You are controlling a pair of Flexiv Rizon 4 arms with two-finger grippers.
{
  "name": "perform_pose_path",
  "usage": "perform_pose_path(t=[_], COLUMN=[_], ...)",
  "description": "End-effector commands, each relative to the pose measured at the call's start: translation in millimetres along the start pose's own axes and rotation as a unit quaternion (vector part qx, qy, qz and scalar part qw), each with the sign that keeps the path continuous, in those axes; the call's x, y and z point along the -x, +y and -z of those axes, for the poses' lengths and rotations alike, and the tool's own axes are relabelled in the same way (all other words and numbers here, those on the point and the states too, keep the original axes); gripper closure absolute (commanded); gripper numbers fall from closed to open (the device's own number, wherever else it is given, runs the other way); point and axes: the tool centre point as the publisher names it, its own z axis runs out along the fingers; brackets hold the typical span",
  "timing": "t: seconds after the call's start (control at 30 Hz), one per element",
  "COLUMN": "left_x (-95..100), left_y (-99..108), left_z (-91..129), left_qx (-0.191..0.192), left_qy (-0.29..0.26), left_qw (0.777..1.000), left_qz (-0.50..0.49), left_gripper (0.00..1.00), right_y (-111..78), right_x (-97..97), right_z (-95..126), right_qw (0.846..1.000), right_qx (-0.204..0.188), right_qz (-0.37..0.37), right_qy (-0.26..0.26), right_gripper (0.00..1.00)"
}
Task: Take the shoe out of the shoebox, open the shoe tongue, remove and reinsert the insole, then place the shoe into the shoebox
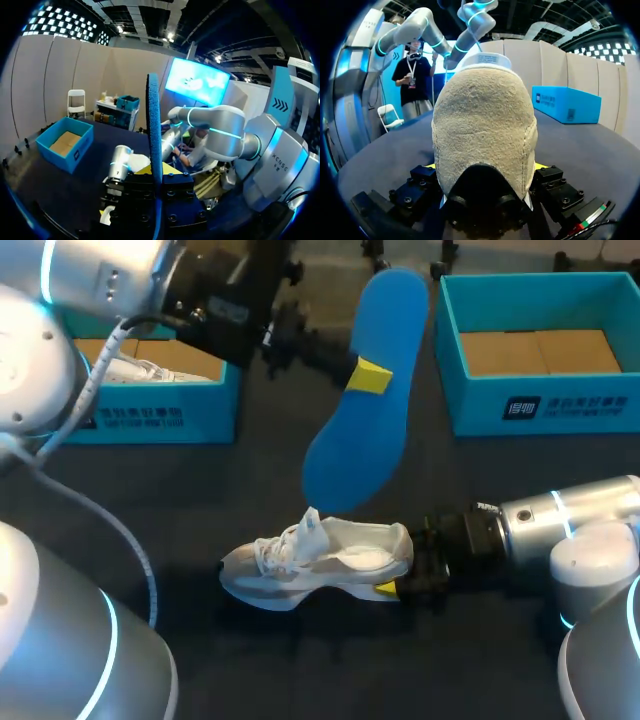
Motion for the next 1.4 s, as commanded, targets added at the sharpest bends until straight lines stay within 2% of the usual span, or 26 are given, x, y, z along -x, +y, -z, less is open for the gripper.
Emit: perform_pose_path(t=[0.03, 0.2, 0.33, 0.43, 0.53, 0.57, 0.77, 0.83, 0.93, 1.4], left_x=[-15.6, -29.3, -34.5, -41.4, -43.4, -51.3, -61.1, -67.0, -65.8, -59.7], left_y=[-5, -10, -12, -12, -11, -7, -1, 3, 5, -12], left_z=[20, 41, 55, 62, 62, 63, 68, 74, 79, 85], left_qx=[0.001, 0.012, 0.008, -0.026, -0.031, -0.059, -0.093, -0.125, -0.145, -0.151], left_qy=[0.005, 0.020, 0.006, 0.003, 0.000, 0.005, 0.005, 0.003, 0.004, -0.003], left_qw=[1.000, 1.000, 1.000, 0.999, 0.999, 0.997, 0.995, 0.991, 0.989, 0.988], left_qz=[-0.002, -0.002, -0.017, -0.034, -0.032, -0.042, -0.045, -0.047, -0.039, -0.031], left_gripper=[1.00, 1.00, 1.00, 1.00, 1.00, 1.00, 1.00, 1.00, 1.00, 1.00], right_y=[-2.5, -2.5, -2.5, -2.5, -2.5, -2.5, -2.5, -2.5, -2.5, -2.5], right_x=[-2.8, -2.8, -2.8, -2.8, -2.8, -2.8, -2.8, -2.8, -2.8, -2.8], right_z=[-2, -2, -2, -2, -2, -2, -2, -2, -2, -2], right_qw=[1.000, 1.000, 1.000, 1.000, 1.000, 1.000, 1.000, 1.000, 1.000, 1.000], right_qx=[-0.001, -0.001, -0.001, -0.001, -0.001, -0.001, -0.001, -0.001, -0.001, -0.001], right_qz=[0.001, 0.001, 0.001, 0.001, 0.001, 0.001, 0.001, 0.001, 0.001, 0.001], right_qy=[-0.001, -0.001, -0.001, -0.001, -0.001, -0.001, -0.001, -0.001, -0.001, -0.001], right_gripper=[1.00, 1.00, 1.00, 1.00, 1.00, 1.00, 1.00, 1.00, 1.00, 1.00])
